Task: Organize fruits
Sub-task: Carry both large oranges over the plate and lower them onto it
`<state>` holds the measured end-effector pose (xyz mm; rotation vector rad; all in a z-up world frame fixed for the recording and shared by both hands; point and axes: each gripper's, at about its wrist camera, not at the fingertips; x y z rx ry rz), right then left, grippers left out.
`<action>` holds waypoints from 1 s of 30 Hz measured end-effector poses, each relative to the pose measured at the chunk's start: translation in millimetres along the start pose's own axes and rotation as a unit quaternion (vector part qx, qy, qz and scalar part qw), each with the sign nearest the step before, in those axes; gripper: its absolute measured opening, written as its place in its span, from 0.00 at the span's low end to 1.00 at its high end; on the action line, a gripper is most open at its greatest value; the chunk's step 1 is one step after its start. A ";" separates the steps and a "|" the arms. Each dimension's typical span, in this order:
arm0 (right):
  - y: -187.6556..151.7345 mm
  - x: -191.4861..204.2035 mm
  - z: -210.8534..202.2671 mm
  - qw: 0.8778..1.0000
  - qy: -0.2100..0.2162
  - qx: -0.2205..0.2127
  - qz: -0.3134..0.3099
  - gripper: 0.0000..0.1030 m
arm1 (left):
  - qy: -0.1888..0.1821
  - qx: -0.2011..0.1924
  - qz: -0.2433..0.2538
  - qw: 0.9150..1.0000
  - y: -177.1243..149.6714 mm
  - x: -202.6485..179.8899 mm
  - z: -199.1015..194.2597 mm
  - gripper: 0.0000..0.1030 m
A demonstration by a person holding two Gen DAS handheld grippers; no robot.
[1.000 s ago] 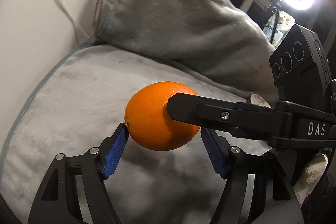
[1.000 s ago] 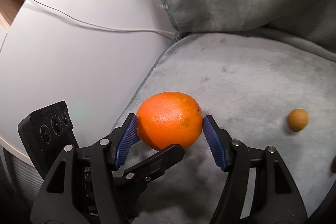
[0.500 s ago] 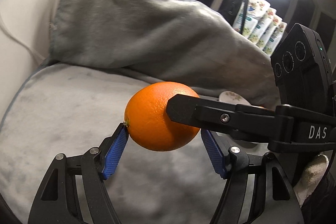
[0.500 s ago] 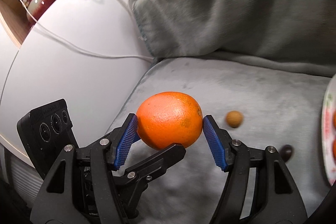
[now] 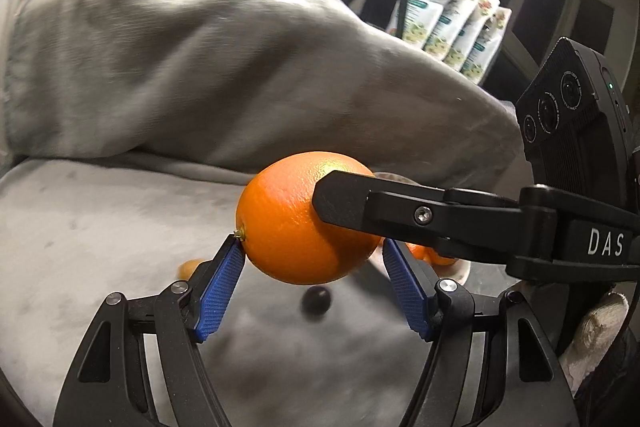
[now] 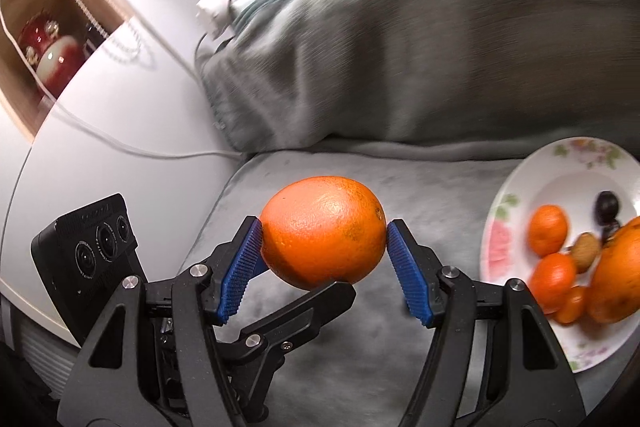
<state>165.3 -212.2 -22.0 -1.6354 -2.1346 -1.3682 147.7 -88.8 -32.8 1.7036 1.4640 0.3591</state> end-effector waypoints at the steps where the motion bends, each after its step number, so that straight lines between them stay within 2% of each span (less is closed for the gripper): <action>1: 1.1 -4.5 -3.1 1.000 -0.002 -0.002 0.003 0.66 | -0.002 0.001 0.002 1.000 0.1 -2.7 2.3 0.68; 18: 31.2 -87.2 -43.4 0.997 -0.044 -0.044 0.056 0.66 | -0.041 0.037 0.038 0.998 20.6 -53.9 66.2 0.68; 30: 44.7 -119.6 -51.3 0.993 -0.061 -0.059 0.087 0.66 | -0.054 0.057 0.052 0.996 25.1 -69.9 91.1 0.67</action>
Point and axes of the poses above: each gripper's, at about its wrist camera, not at the fingertips, and z roughly the way its jaws point, x to its left, y to its top, and after that the axes turned 3 degrees about z, right-handed
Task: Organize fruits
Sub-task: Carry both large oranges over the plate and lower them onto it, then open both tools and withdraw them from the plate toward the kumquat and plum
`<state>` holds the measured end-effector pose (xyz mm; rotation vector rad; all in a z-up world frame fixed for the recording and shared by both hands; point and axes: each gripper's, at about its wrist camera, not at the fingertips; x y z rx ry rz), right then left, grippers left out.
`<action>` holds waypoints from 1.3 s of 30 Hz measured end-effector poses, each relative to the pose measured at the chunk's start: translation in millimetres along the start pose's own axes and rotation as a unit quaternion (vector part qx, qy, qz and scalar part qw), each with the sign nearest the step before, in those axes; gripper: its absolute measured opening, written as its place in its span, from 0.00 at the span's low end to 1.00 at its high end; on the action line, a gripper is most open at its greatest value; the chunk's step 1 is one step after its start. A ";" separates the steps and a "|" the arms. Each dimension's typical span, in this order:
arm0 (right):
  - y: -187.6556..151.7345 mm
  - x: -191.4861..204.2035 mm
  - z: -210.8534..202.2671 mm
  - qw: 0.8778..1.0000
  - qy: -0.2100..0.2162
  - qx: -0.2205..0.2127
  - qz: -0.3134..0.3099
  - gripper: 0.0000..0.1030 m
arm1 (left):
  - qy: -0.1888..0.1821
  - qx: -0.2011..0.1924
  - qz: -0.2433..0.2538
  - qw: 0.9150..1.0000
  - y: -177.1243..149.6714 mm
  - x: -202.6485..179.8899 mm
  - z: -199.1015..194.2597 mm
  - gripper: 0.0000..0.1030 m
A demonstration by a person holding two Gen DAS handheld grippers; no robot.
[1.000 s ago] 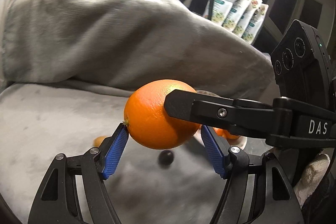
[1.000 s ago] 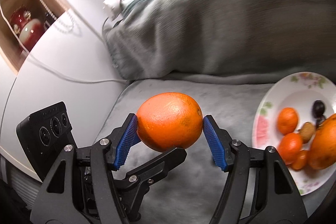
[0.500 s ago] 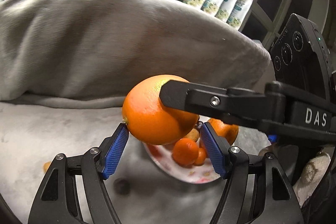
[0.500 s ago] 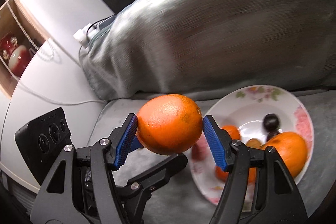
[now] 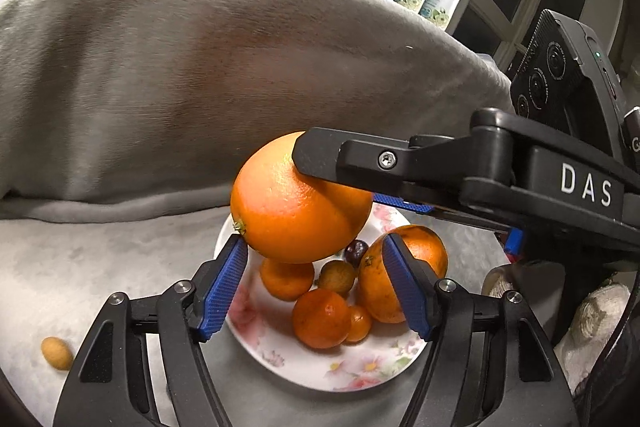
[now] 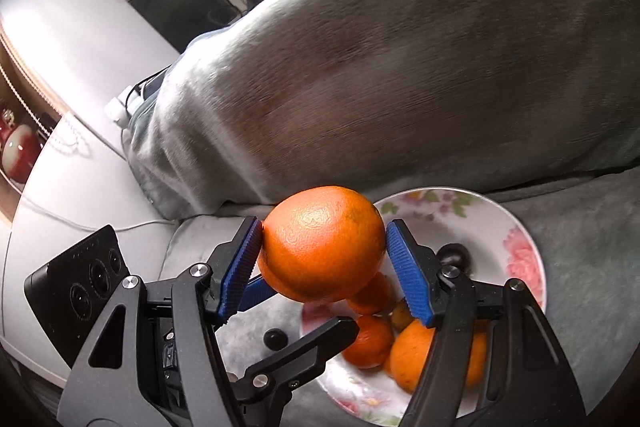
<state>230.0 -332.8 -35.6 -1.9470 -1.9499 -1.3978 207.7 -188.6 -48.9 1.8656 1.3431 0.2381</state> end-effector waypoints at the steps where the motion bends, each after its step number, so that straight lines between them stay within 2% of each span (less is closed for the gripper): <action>1: -0.4 -0.7 0.4 1.000 -0.001 -0.001 0.002 0.66 | -0.001 0.001 0.000 1.000 0.7 -1.1 2.3 0.65; 8: 3.9 -15.2 -7.1 1.000 0.009 -0.015 0.024 0.65 | -0.001 0.002 0.007 1.000 -2.8 -0.5 5.8 0.64; 22: 5.5 -20.7 -31.9 0.999 -0.008 -0.039 0.020 0.65 | 0.001 -0.010 0.026 1.000 -1.9 -13.8 -7.4 0.64; 36: -1.1 -9.2 -43.3 0.998 -0.027 -0.050 0.008 0.66 | 0.007 -0.027 0.041 0.999 0.2 -23.4 -29.3 0.67; 39: -3.9 -5.1 -45.9 0.998 -0.038 -0.057 0.000 0.76 | 0.008 -0.032 0.041 0.999 -1.1 -24.0 -35.9 0.67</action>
Point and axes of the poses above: each gripper's, at about its wrist camera, not at the fingertips, and z roughly the way its jaws point, x to its left, y to its top, and after that the axes turned 3 degrees about z, right-handed
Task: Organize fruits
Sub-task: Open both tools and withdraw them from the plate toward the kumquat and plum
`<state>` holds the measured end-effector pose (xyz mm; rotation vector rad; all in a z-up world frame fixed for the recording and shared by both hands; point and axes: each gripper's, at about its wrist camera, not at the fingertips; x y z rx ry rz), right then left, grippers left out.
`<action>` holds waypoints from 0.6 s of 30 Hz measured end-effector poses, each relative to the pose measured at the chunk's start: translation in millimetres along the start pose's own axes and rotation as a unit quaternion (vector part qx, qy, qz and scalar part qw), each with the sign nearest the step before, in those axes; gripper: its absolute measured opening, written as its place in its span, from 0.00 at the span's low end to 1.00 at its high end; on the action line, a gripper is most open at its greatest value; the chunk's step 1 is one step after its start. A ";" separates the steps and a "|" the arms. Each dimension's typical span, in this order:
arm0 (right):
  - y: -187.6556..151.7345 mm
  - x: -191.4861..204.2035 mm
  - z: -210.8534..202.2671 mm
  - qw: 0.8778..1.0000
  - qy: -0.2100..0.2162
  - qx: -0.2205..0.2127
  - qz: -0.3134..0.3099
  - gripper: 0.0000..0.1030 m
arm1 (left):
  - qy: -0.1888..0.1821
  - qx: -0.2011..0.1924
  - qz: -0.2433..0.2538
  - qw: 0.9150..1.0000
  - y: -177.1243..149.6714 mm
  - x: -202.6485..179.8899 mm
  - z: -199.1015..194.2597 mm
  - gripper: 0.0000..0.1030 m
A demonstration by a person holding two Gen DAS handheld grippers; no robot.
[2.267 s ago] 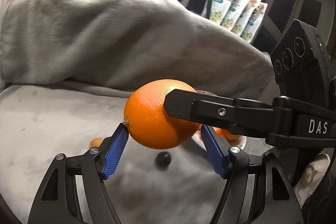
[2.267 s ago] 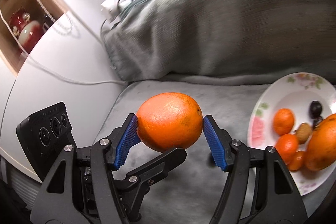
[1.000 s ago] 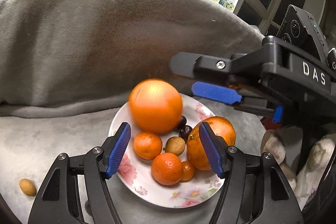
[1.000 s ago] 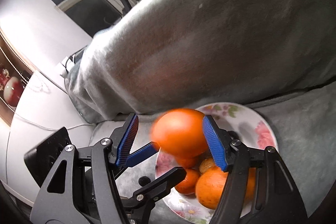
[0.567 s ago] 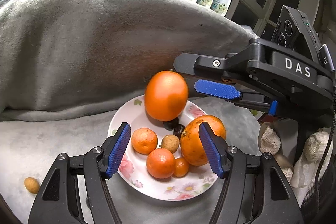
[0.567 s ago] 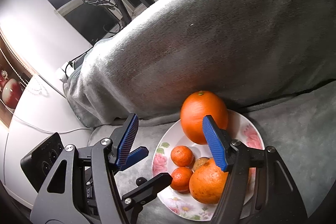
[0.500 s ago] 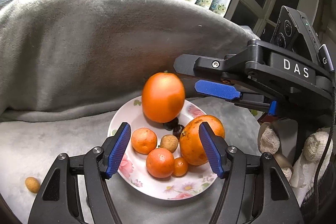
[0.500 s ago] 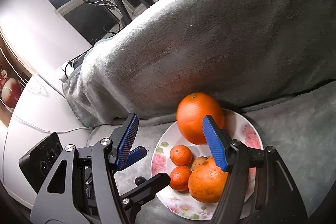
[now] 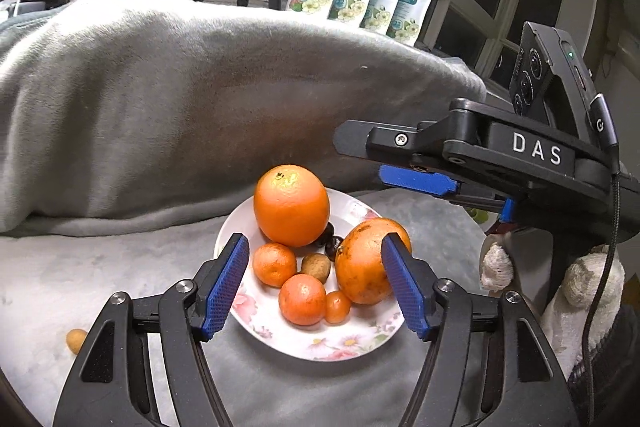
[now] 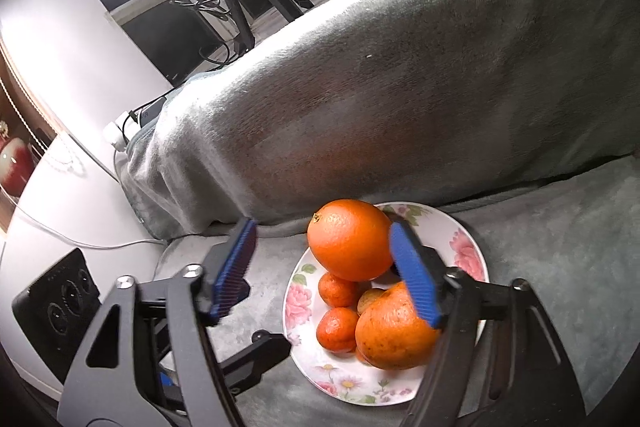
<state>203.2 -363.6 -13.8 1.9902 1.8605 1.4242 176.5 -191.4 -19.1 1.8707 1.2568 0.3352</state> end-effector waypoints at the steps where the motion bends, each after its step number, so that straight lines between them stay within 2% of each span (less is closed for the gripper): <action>1: -0.6 0.1 -1.1 1.000 -0.002 -0.003 -0.002 0.78 | 0.000 -0.001 0.000 1.000 -0.3 -0.4 -2.3 0.67; 8: -6.5 5.0 -9.8 1.000 -0.020 -0.014 -0.017 0.83 | 0.005 -0.008 0.003 1.000 -3.1 -1.2 -15.3 0.69; 18: -16.7 9.4 -27.2 0.998 -0.040 -0.038 -0.030 0.83 | 0.011 -0.029 0.011 0.999 -11.3 -1.2 -30.9 0.70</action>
Point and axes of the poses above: each gripper's, at about its wrist camera, not at the fingertips, and z roughly the way its jaws point, x to its left, y to its top, and after that the axes turned 3 degrees about z, right-handed
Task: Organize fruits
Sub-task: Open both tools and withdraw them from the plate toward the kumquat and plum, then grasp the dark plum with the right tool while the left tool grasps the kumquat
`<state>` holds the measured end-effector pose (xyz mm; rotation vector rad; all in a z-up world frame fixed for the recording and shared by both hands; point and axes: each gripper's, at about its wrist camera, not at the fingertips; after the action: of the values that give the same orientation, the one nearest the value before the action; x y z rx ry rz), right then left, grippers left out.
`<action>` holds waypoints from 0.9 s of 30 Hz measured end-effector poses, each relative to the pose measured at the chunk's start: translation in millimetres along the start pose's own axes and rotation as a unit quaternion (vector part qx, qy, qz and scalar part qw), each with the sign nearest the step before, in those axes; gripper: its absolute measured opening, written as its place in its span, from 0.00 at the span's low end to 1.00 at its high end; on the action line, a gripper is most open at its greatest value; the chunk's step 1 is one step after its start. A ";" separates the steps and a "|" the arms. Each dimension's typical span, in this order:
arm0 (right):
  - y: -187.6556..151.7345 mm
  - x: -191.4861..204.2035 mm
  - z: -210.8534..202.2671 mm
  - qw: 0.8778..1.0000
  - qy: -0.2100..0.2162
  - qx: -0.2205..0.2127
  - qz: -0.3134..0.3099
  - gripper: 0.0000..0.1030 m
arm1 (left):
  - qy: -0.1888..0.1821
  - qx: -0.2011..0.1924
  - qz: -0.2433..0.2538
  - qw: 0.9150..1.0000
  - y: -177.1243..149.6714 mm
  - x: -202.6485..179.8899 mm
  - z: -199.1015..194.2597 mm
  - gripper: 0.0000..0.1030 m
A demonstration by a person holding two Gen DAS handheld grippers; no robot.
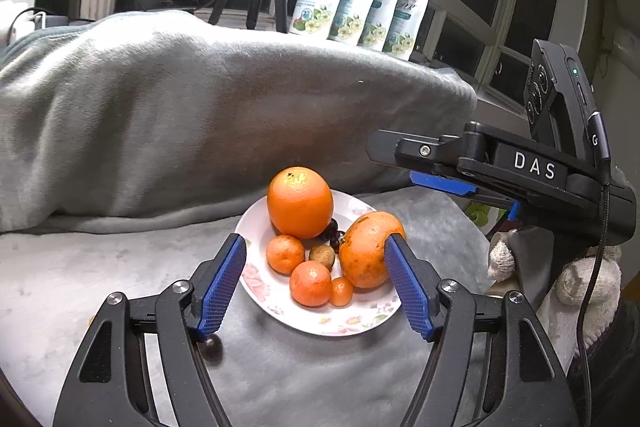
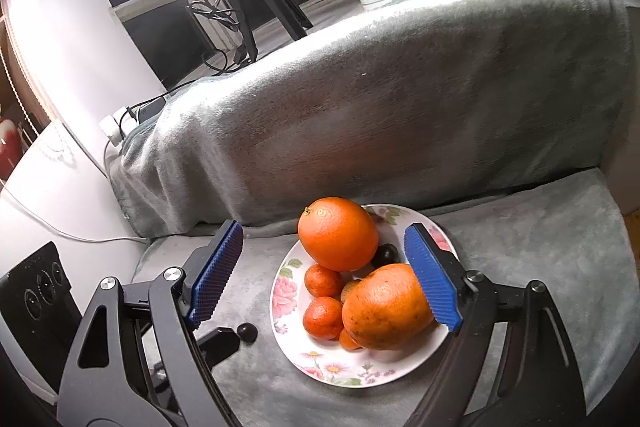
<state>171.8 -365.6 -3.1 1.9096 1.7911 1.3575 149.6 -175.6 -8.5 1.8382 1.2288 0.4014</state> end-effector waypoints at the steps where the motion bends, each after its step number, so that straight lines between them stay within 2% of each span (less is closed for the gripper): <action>1: -1.3 0.0 -1.3 1.000 -0.001 -0.002 -0.001 0.83 | 0.001 -0.002 0.003 1.000 -0.9 0.1 -2.0 0.70; 9: -18.6 9.1 -15.2 1.000 -0.005 -0.016 -0.023 0.83 | 0.009 -0.003 0.005 1.000 -9.8 9.8 -18.3 0.70; 15: -37.3 26.6 -23.0 0.998 -0.022 -0.013 -0.061 0.83 | 0.021 0.001 -0.010 1.000 -20.6 34.6 -37.1 0.70; 21: -61.9 47.4 -27.5 0.994 -0.029 -0.013 -0.108 0.83 | 0.060 0.003 -0.036 0.998 -40.9 75.5 -59.1 0.70; 27: -88.5 65.3 -22.8 0.990 -0.015 -0.003 -0.140 0.83 | 0.091 0.019 -0.066 0.993 -66.4 110.3 -70.3 0.70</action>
<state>84.7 -296.6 -19.3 1.5920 1.9486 1.2279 114.9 -37.1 -41.8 1.7693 1.4823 0.4831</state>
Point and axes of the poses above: each gripper's, at about its wrist camera, not at the fingertips, and z roughly the way its jaws point, x to its left, y to its top, and after that the axes turned 3 degrees about z, right-handed
